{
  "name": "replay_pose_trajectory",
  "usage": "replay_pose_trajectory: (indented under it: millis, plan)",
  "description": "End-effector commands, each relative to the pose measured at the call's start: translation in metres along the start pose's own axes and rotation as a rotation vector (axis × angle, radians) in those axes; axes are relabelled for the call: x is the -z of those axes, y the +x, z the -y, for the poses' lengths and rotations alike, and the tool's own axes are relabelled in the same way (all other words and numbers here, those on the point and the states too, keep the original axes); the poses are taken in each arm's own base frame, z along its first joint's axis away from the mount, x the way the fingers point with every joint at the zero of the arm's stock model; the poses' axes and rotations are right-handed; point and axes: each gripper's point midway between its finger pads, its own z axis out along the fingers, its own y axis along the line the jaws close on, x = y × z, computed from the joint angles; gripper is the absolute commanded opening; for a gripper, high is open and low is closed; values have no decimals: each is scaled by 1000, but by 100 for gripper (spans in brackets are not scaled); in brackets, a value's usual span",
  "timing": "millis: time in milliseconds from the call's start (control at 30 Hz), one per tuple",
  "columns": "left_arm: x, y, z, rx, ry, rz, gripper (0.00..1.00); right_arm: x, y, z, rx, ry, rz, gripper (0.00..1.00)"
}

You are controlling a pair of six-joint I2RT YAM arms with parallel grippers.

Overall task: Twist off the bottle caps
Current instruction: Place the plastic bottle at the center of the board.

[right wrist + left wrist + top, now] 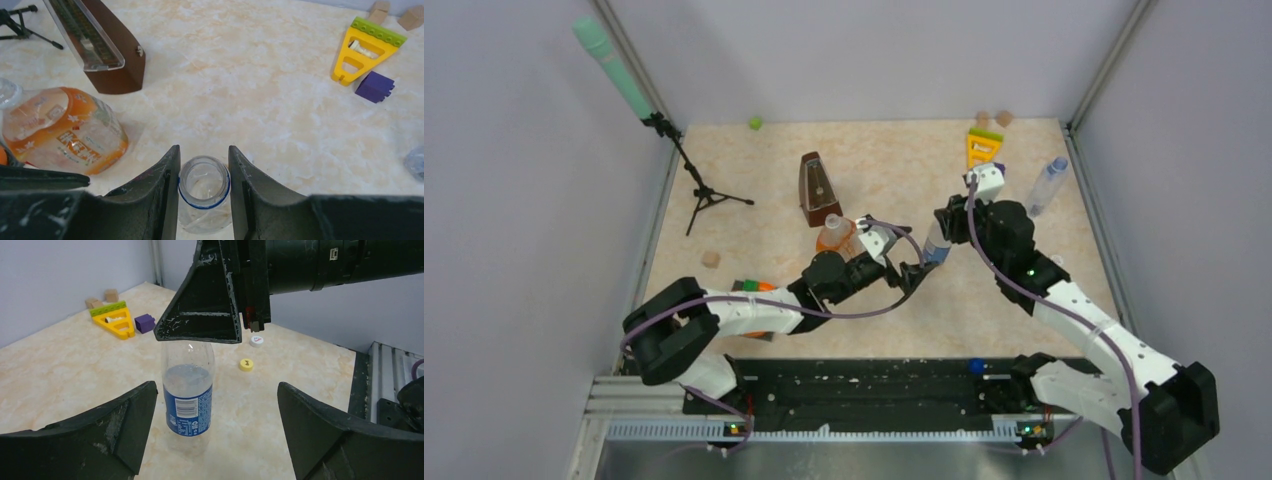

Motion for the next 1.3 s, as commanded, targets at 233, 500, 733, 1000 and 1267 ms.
replay_pose_trajectory:
  millis: [233, 500, 733, 1000, 1267]
  plan:
    - [7, -2, -3, 31, -28, -63, 96, 13, -9, -4, 33, -30, 93, 52]
    - [7, 0, -5, 28, -37, -74, 97, 22, -23, -6, 26, -39, 99, 68]
    - [10, -1, -11, 22, -73, -96, 98, 46, -33, 7, -13, 42, 48, 70]
    - [18, -6, -12, 18, -82, -128, 98, 102, -31, 37, -160, 236, -67, 77]
    - [29, -17, -23, 12, -153, -123, 98, 156, 55, 25, -265, 313, -650, 70]
